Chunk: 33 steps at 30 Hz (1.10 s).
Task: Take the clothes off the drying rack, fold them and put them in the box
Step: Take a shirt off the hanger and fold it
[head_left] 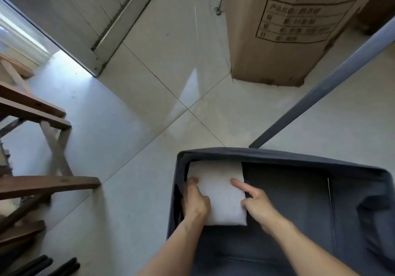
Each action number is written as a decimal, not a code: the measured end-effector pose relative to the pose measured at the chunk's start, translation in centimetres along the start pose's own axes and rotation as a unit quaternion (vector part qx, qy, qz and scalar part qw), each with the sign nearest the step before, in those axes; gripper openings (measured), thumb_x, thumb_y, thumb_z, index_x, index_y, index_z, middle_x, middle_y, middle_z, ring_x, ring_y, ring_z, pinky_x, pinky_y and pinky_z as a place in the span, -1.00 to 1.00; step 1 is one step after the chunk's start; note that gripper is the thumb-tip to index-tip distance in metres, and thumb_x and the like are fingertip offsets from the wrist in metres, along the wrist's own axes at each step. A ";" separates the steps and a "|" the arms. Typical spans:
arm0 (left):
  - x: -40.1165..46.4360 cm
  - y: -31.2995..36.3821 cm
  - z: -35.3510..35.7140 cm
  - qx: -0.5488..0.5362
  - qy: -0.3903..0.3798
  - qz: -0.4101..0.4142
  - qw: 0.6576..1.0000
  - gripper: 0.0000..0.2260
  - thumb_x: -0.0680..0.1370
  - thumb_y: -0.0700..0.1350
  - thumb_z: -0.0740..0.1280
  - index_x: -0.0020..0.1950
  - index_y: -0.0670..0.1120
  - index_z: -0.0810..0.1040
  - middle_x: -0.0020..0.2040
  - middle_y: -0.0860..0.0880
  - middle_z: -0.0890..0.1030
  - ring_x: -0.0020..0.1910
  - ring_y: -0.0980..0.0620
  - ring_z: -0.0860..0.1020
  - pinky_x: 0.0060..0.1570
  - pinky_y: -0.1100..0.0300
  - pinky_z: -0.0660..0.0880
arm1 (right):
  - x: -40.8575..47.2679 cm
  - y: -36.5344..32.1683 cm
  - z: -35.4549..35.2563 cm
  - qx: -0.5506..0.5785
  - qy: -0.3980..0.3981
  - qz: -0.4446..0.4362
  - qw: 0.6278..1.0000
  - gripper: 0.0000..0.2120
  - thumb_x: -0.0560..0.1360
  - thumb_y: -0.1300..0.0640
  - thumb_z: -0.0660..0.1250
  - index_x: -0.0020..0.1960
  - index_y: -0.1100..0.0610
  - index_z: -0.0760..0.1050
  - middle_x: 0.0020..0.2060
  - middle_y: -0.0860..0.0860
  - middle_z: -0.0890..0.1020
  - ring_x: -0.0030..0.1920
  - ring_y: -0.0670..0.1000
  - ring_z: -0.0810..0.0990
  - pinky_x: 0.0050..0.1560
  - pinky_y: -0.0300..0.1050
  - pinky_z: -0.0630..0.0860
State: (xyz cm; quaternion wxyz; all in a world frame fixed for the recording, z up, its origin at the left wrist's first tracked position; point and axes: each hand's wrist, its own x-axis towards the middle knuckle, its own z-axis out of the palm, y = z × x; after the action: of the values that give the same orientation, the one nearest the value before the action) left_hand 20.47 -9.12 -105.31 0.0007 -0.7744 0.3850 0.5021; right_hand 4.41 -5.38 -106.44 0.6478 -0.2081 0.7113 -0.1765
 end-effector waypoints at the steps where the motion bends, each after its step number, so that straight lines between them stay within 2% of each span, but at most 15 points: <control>1: 0.8 -0.2 0.2 0.007 0.003 0.001 1.000 -0.51 0.52 -0.33 0.17 0.43 -0.05 0.28 0.38 -0.08 0.35 0.31 -0.12 0.42 0.31 0.04 0.41 | 0.8 0.3 0.4 -0.006 -0.007 -0.002 1.000 -0.27 0.41 0.53 0.07 0.35 -0.10 0.49 0.37 -0.07 0.45 0.37 -0.05 0.39 0.29 -0.23 0.42; 6: 4.0 -1.2 0.4 -0.011 -0.028 -0.073 0.997 -0.57 0.58 -0.30 0.19 0.45 -0.15 0.29 0.41 -0.16 0.35 0.34 -0.17 0.39 0.37 0.07 0.35 | 2.3 1.0 2.0 -0.041 -0.040 0.042 0.997 -0.33 0.49 0.43 0.20 0.51 -0.03 0.27 0.49 -0.01 0.28 0.42 0.02 0.32 0.04 -0.30 0.34; 8: 4.3 -1.5 0.1 -0.010 -0.044 -0.099 0.994 -0.55 0.59 -0.30 0.18 0.48 -0.16 0.25 0.43 -0.14 0.34 0.37 -0.16 0.38 0.39 0.08 0.33 | 2.2 1.1 2.2 -0.055 -0.032 0.053 0.997 -0.34 0.51 0.40 0.21 0.53 -0.01 0.22 0.55 0.00 0.15 0.51 0.05 0.19 0.24 -0.22 0.32; 10: 3.8 -1.2 -0.4 0.010 -0.057 -0.089 0.994 -0.53 0.60 -0.29 0.18 0.51 -0.18 0.22 0.47 -0.13 0.30 0.41 -0.16 0.35 0.41 0.14 0.29 | 1.3 0.4 2.0 -0.077 -0.012 0.054 0.995 -0.35 0.52 0.39 0.21 0.54 0.01 0.20 0.58 0.00 0.04 0.56 0.05 0.03 0.47 -0.11 0.07; 12: 2.3 -0.6 -1.0 0.049 -0.068 -0.058 0.995 -0.48 0.58 -0.29 0.20 0.54 -0.15 0.19 0.46 -0.15 0.30 0.39 -0.16 0.37 0.32 0.21 0.33 | 0.0 -0.6 1.9 -0.092 0.030 0.038 0.995 -0.38 0.51 0.41 0.18 0.52 0.04 0.25 0.57 0.02 0.08 0.56 0.07 0.03 0.50 -0.09 0.00; 14: 0.3 0.6 -1.9 0.047 -0.094 -0.048 0.993 -0.46 0.58 -0.29 0.21 0.55 -0.10 0.20 0.44 -0.17 0.33 0.35 -0.17 0.42 0.27 0.21 0.38 | -1.6 -1.9 1.7 -0.093 0.068 0.028 0.993 -0.47 0.52 0.40 0.16 0.46 0.11 0.36 0.50 0.06 0.27 0.50 0.09 0.22 0.40 -0.20 0.16; 16: -2.1 2.1 -2.8 0.029 -0.118 -0.034 0.992 -0.52 0.60 -0.27 0.24 0.52 -0.09 0.28 0.42 -0.16 0.40 0.33 -0.14 0.45 0.25 0.23 0.39 | -3.7 -3.9 1.6 -0.075 0.092 0.043 0.992 -0.58 0.55 0.36 0.17 0.37 0.16 0.46 0.34 0.10 0.49 0.34 0.09 0.44 0.17 -0.27 0.31; 18: -4.8 3.9 -3.9 0.003 -0.139 -0.020 0.990 -0.58 0.60 -0.23 0.29 0.47 -0.10 0.38 0.37 -0.11 0.47 0.30 -0.09 0.48 0.21 0.25 0.40 | -6.3 -5.8 1.6 -0.065 0.096 0.049 0.992 -0.63 0.56 0.33 0.18 0.33 0.16 0.50 0.27 0.09 0.56 0.27 0.08 0.49 0.16 -0.24 0.35; 20: -7.9 6.2 -5.5 -0.028 -0.149 -0.006 0.988 -0.63 0.59 -0.22 0.30 0.41 -0.11 0.44 0.32 -0.09 0.52 0.28 -0.07 0.49 0.30 0.12 0.43 | -9.3 -8.1 1.2 -0.062 0.088 0.042 0.993 -0.63 0.56 0.32 0.18 0.32 0.14 0.51 0.23 0.08 0.57 0.24 0.07 0.50 0.19 -0.16 0.42; 22: -10.9 8.5 -7.1 -0.055 -0.160 0.015 0.985 -0.67 0.58 -0.23 0.29 0.34 -0.09 0.49 0.21 -0.08 0.57 0.18 -0.04 0.54 0.27 0.07 0.48 | -12.9 -10.6 0.8 -0.045 0.073 0.038 0.996 -0.66 0.57 0.31 0.16 0.28 0.14 0.53 0.07 0.09 0.60 0.03 0.03 0.55 -0.10 -0.17 0.51; 24: -14.3 11.5 -9.7 -0.075 -0.164 0.044 0.983 -0.75 0.57 -0.23 0.28 0.24 -0.06 0.51 0.07 -0.08 0.59 -0.03 0.00 0.55 0.02 0.13 0.52 | -17.2 -14.1 0.1 -0.032 0.058 0.024 0.997 -0.72 0.58 0.28 0.17 0.21 0.11 0.54 0.01 0.13 0.63 -0.10 0.01 0.55 -0.29 -0.20 0.44; 26: -17.6 14.4 -12.7 -0.097 -0.158 0.083 0.979 -0.77 0.57 -0.25 0.29 0.23 -0.13 0.51 -0.01 -0.11 0.59 -0.16 0.03 0.53 -0.16 0.21 0.48 | -21.2 -17.7 -0.6 -0.028 0.047 -0.002 0.998 -0.75 0.58 0.26 0.18 0.19 0.09 0.53 0.00 0.12 0.65 -0.14 0.02 0.57 -0.28 -0.17 0.43; 27: -19.2 16.0 -14.1 -0.108 -0.156 0.099 0.977 -0.73 0.57 -0.26 0.29 0.27 -0.18 0.50 -0.04 -0.11 0.58 -0.18 0.03 0.53 -0.17 0.21 0.48 | -23.0 -19.5 -0.9 -0.024 0.046 -0.017 0.998 -0.75 0.59 0.26 0.18 0.19 0.10 0.53 -0.02 0.10 0.65 -0.15 0.03 0.58 -0.28 -0.16 0.42; 30: -24.6 20.5 -18.7 -0.138 -0.156 0.128 0.970 -0.74 0.60 -0.26 0.25 0.29 -0.16 0.46 -0.07 -0.09 0.57 -0.16 0.01 0.56 -0.02 0.09 0.53 | -28.7 -25.0 -2.0 -0.005 0.062 -0.070 0.996 -0.76 0.59 0.23 0.18 0.18 0.09 0.54 -0.07 0.06 0.66 -0.14 0.05 0.62 -0.21 -0.13 0.51; 33: -30.1 24.3 -23.0 -0.146 -0.141 0.171 0.964 -0.75 0.62 -0.22 0.24 0.30 -0.12 0.47 -0.03 -0.08 0.60 -0.10 0.01 0.57 0.02 0.08 0.53 | -35.2 -29.8 -3.1 0.005 0.077 -0.122 0.989 -0.80 0.64 0.17 0.16 0.17 0.05 0.53 -0.03 0.10 0.65 -0.05 0.07 0.65 -0.10 -0.08 0.60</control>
State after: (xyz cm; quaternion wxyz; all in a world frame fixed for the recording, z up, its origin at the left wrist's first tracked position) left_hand 17.84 -17.20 -61.11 -0.1437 -0.6103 0.4300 0.6496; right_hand 5.94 -12.38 -60.76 0.5657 -0.2758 0.7273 -0.2738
